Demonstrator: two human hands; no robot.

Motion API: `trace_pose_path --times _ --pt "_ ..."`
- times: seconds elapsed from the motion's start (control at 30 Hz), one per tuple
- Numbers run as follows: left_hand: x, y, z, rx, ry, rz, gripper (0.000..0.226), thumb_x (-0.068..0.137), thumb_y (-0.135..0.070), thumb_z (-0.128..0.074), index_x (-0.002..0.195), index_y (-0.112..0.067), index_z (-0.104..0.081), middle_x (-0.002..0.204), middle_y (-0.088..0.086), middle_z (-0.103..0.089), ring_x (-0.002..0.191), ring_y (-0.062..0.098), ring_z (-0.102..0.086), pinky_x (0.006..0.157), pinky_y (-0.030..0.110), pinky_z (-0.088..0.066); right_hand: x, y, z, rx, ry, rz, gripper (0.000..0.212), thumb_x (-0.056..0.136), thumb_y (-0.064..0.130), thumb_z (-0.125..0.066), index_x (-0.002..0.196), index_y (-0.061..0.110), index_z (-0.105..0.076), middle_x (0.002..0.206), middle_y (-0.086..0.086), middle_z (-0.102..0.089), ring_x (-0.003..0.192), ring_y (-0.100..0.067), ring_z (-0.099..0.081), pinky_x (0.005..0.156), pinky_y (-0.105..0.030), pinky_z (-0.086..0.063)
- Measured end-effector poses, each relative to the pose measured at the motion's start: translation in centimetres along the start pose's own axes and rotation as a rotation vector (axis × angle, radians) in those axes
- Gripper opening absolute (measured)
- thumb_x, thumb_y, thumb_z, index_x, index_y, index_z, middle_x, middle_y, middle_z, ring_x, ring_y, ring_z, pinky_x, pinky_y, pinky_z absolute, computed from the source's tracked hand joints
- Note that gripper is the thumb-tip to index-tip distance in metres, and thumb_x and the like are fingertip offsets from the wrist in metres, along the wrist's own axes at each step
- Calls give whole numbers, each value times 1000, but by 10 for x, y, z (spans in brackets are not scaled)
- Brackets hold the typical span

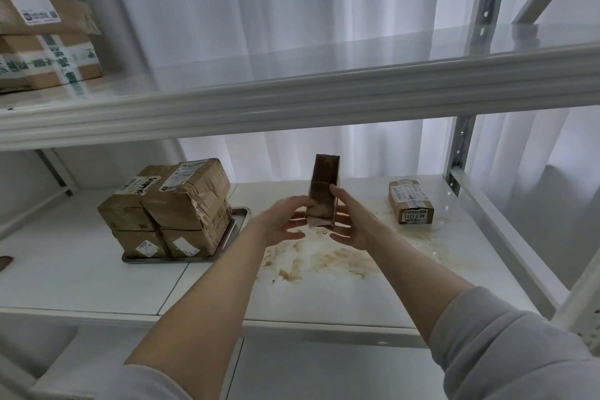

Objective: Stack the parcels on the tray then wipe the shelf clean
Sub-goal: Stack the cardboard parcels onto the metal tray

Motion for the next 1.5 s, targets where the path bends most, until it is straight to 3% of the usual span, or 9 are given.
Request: trace_pose_path --times 0.17,0.33,0.47,0.57,0.7,0.87,1.13,1.27,1.5 --pt "-9 -12 28 41 -92 -56 46 88 -37 -61 127 -14 -53 105 6 -63 100 21 -60 93 41 -50 3 7 -27 -81 -4 1 63 78 66 -61 113 14 -61 111 -6 -62 103 -23 -58 94 -38 -48" --pt "-23 -35 81 256 -366 -183 89 79 -40 -72 149 -13 -24 141 10 -46 122 25 -52 96 33 -47 9 40 -55 -292 -248 242 60 84 47 -67 132 14 -51 124 -6 -59 114 -26 -56 96 -39 -48" --pt "-34 -54 119 462 -526 -189 123 41 -66 -73 144 -13 -31 138 10 -45 123 26 -50 99 41 -48 11 52 -105 -300 -165 266 53 81 55 -65 112 13 -63 107 -5 -65 95 -21 -55 77 -32 -43" --pt "-44 -67 141 588 -633 -208 110 40 -66 -74 131 -12 -44 132 12 -46 123 29 -48 100 43 -46 8 57 -138 -256 -90 243 48 80 54 -68 101 11 -62 89 0 -59 88 -20 -53 77 -32 -40" --pt "-60 -82 156 692 -687 -265 101 67 -46 -79 147 -14 -25 139 14 -27 136 32 -23 111 41 -30 12 60 -167 -218 -55 189 49 76 51 -73 99 11 -58 90 1 -57 96 -22 -53 83 -35 -44" --pt "-68 -92 172 732 -690 -388 101 68 -39 -80 148 -15 -23 134 11 -28 131 26 -28 110 35 -34 16 60 -189 -48 -36 89 32 80 33 -75 98 11 -61 93 -2 -60 95 -18 -54 82 -31 -45" --pt "-79 -89 216 139 -582 -410 42 90 -34 -61 129 -23 -52 116 2 -57 100 17 -56 81 32 -48 24 60 -214 211 90 37 20 82 27 -68 98 17 -60 95 -2 -63 78 -13 -56 71 -26 -47" --pt "-89 -92 229 121 -577 -452 14 86 -27 -67 96 -21 -59 93 -2 -63 91 18 -61 78 31 -54 27 65 -233 170 88 75 6 87 21 -63 90 17 -59 90 -5 -64 76 -16 -57 65 -25 -47" --pt "-111 -105 279 391 -867 -483 45 75 -23 -78 111 -5 -59 107 5 -65 97 17 -57 81 25 -43 32 86 -288 -164 6 270 17 87 7 -62 72 13 -59 80 -9 -57 77 -21 -50 67 -31 -43"
Point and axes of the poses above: each hand's wrist, its own x-axis towards the middle knuckle, its own z-axis out of the back of the hand, y = z × x, the point moved 8 cm from there along x, towards the middle knuckle
